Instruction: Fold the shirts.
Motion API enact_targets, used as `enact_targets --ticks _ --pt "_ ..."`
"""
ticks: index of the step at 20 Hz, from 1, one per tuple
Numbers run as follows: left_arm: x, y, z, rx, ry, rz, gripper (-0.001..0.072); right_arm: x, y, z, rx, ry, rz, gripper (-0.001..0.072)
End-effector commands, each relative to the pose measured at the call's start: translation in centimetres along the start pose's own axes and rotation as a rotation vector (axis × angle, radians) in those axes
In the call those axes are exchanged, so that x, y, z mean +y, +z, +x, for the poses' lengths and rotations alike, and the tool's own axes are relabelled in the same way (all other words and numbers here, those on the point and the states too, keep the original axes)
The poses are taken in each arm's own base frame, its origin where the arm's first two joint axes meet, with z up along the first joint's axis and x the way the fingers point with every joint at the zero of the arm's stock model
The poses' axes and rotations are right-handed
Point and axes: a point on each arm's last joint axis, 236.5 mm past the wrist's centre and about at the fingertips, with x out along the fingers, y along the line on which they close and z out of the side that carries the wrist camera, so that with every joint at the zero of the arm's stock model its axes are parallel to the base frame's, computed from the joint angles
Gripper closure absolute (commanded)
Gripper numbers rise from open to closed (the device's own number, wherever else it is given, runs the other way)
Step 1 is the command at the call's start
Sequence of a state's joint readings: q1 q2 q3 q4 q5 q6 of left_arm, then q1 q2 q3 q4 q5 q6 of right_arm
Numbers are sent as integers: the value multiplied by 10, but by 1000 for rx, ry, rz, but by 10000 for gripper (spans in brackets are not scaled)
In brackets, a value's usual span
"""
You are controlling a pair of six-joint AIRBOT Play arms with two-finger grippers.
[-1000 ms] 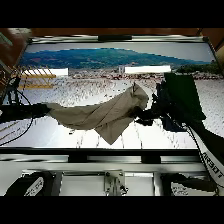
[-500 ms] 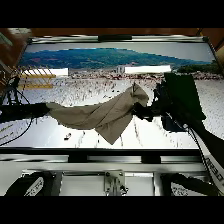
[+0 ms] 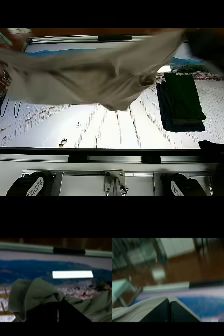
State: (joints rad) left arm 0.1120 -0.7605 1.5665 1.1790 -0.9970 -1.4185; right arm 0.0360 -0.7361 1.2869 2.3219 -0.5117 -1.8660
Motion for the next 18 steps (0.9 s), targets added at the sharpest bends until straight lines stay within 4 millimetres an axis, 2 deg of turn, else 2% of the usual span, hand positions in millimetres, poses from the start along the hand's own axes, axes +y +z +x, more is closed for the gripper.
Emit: enact_targets --ticks 1,2,3,4,5,7,9,10,12,14,15,17,18 --pt "-42 108 -99 -313 -24 106 672 76 149 -108 -417 58 -157 663" --pt "-49 117 -118 -348 -29 115 672 88 158 -122 -440 79 -160 662" --pt "-54 117 -131 -355 -34 119 672 97 166 -134 -462 95 -162 662" --pt "-57 109 -137 -325 -31 129 672 103 172 -143 -483 103 -169 662" --pt "-54 93 -137 -262 -14 141 672 108 178 -149 -500 107 -177 662" --pt "-37 48 -131 -66 45 126 672 109 181 -152 -509 104 -185 662" --pt "-23 2 -122 118 76 89 672 103 170 -142 -458 92 -183 662" --pt "-19 -18 -115 198 77 77 672 96 157 -129 -396 75 -192 662" --pt "-10 -56 -96 327 75 46 672 71 115 -99 -204 11 -221 662" --pt "0 -100 -73 458 73 6 672 18 38 -66 129 -117 -224 662" --pt "6 -128 -62 537 72 -18 672 -12 -5 -57 302 -188 -211 662" --pt "18 -205 -44 738 70 -81 672 -67 -92 -48 624 -295 -178 661" --pt "23 -240 -35 815 66 -99 672 -84 -127 -40 721 -312 -150 661"
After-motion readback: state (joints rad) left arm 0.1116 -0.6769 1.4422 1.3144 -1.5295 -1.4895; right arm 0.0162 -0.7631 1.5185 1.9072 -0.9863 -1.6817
